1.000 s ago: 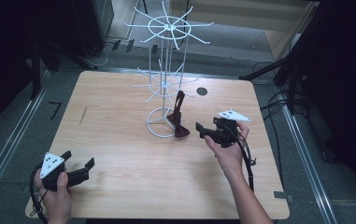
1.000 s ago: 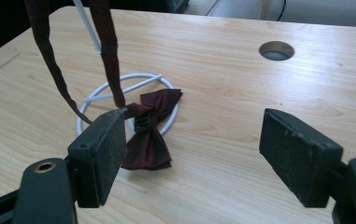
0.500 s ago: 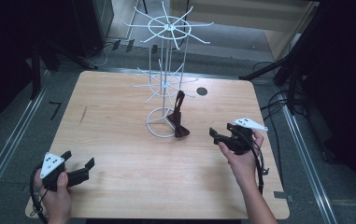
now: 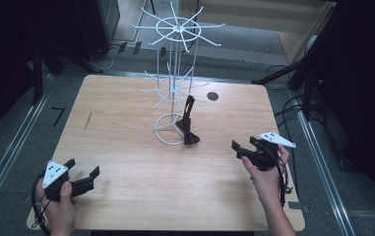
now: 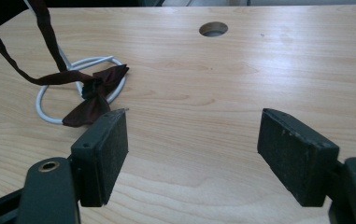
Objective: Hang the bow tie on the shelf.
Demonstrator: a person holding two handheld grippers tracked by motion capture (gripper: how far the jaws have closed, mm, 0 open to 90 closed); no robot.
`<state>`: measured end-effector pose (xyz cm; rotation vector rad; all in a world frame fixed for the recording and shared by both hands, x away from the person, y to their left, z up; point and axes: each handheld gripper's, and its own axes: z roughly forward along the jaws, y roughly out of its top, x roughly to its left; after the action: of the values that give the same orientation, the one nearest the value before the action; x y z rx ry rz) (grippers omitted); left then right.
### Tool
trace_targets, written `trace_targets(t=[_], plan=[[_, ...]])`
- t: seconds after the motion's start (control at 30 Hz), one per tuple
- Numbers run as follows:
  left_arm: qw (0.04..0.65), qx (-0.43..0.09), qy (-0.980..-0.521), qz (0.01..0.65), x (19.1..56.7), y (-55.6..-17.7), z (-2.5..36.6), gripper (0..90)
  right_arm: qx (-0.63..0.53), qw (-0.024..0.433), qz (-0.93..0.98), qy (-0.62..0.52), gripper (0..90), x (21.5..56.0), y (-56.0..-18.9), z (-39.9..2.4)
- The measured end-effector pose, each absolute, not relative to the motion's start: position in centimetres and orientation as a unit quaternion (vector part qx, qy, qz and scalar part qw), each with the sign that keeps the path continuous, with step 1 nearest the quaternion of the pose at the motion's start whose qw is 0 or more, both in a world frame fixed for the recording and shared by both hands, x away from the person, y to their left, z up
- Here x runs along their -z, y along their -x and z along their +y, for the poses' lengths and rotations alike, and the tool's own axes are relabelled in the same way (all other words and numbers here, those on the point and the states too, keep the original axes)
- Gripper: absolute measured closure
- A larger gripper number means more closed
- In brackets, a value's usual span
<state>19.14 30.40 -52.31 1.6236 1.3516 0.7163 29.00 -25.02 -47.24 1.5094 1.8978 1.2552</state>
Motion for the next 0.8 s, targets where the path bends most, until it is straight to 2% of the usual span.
trace_targets(t=[0.67,0.8], plan=[[0.441,-0.29,-0.653,0.544,52.3,-19.1,30.3,7.8,-0.449,0.215,0.661,-0.562,25.3,48.7,-26.6,-29.3],[0.44,-0.29,-0.653,0.544,52.3,-19.1,30.3,7.8,-0.452,0.213,0.656,-0.566,22.6,49.2,-26.0,-30.3]])
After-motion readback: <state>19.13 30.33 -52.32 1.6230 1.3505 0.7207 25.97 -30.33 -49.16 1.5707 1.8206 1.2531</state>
